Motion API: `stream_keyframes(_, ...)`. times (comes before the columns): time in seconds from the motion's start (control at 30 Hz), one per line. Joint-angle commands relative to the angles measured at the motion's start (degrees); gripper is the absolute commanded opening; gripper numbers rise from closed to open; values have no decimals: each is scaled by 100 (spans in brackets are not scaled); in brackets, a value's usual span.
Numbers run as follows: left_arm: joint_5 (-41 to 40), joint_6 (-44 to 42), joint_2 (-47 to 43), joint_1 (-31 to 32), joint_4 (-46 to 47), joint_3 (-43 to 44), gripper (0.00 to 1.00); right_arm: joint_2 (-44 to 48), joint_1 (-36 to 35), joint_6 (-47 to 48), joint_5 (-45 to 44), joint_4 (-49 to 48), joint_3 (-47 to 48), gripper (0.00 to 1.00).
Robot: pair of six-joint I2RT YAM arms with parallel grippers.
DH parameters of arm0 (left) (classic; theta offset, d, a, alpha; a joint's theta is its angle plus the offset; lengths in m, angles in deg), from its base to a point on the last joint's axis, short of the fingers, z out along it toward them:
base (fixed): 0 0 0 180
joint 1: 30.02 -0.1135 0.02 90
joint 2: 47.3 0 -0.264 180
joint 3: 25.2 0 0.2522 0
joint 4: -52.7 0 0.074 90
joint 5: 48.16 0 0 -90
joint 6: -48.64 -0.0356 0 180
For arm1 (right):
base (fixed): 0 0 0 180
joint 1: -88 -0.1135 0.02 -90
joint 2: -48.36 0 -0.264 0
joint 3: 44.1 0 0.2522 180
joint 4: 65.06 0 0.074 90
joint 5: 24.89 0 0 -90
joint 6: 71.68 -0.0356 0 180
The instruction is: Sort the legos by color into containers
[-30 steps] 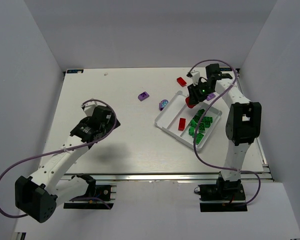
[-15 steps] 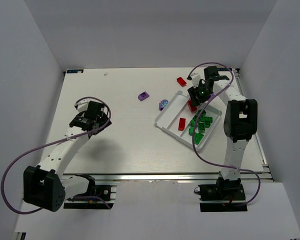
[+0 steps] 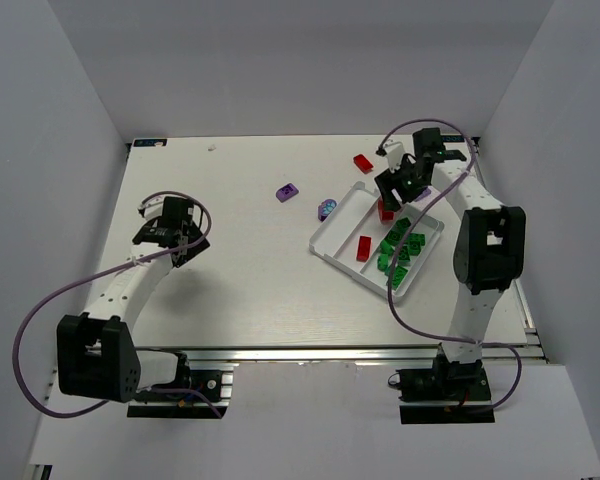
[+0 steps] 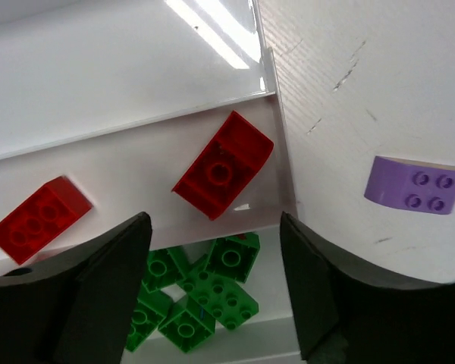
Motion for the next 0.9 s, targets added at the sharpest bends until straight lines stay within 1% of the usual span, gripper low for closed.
stream_keyframes(0.0,148,-206,44,-191,280,-35,97,682,32,265,258,-189,-76,76)
stream_keyframes(0.07,280,-285,105,-271,394,-105,96,911,76,371,520,-269,-208,81)
stream_keyframes(0.1,324,-312,114,-358,447,-123,96,998,103,406,635,-400,-391,89)
stream_keyframes(0.17,446,-391,158,-455,561,-158,96,1271,164,564,994,-523,-585,89)
stream_keyframes(0.2,491,-426,175,-552,596,-176,96,1376,173,582,1066,-620,-830,89)
stream_keyframes(0.27,605,-514,211,-657,693,-194,96,1754,217,600,1355,-1224,-1252,89)
stream_keyframes(0.3,658,-584,211,-762,728,-211,95,2016,243,565,1469,-1523,-1741,89)
stream_keyframes(0.33,702,-610,228,-798,763,-220,95,2097,243,513,1523,-1778,-1903,89)
stream_keyframes(0.37,789,-654,237,-833,816,-229,95,2133,243,486,1654,-1929,-1983,89)
stream_keyframes(0.4,833,-724,255,-973,842,-246,95,2072,243,486,1760,-1826,-1958,89)
stream_keyframes(0.43,895,-760,255,-1070,895,-255,95,2002,252,520,2117,-1625,-1722,89)
stream_keyframes(0.47,948,-795,281,-1123,913,-273,95,1932,244,686,2295,-1092,-1581,82)
stream_keyframes(0.5,1018,-821,307,-1220,930,-282,94,1870,252,705,2436,-947,-1484,68)
stream_keyframes(0.57,1115,-901,342,-1343,983,-325,94,1887,244,592,2692,-911,-1465,58)
stream_keyframes(0.6,1211,-953,386,-1378,1018,-334,94,1957,243,530,2727,-937,-1500,48)
stream_keyframes(0.67,1299,-1015,422,-1449,1097,-396,93,2027,235,425,2850,-989,-1588,44)
stream_keyframes(0.73,1413,-1103,500,-1537,1202,-457,92,2106,217,284,2886,-999,-1623,43)
stream_keyframes(0.77,1449,-1129,536,-1554,1229,-475,92,2133,208,249,2894,-999,-1667,44)
stream_keyframes(0.87,1563,-1252,738,-1642,1335,-475,90,2256,191,126,2903,-1042,-1781,51)
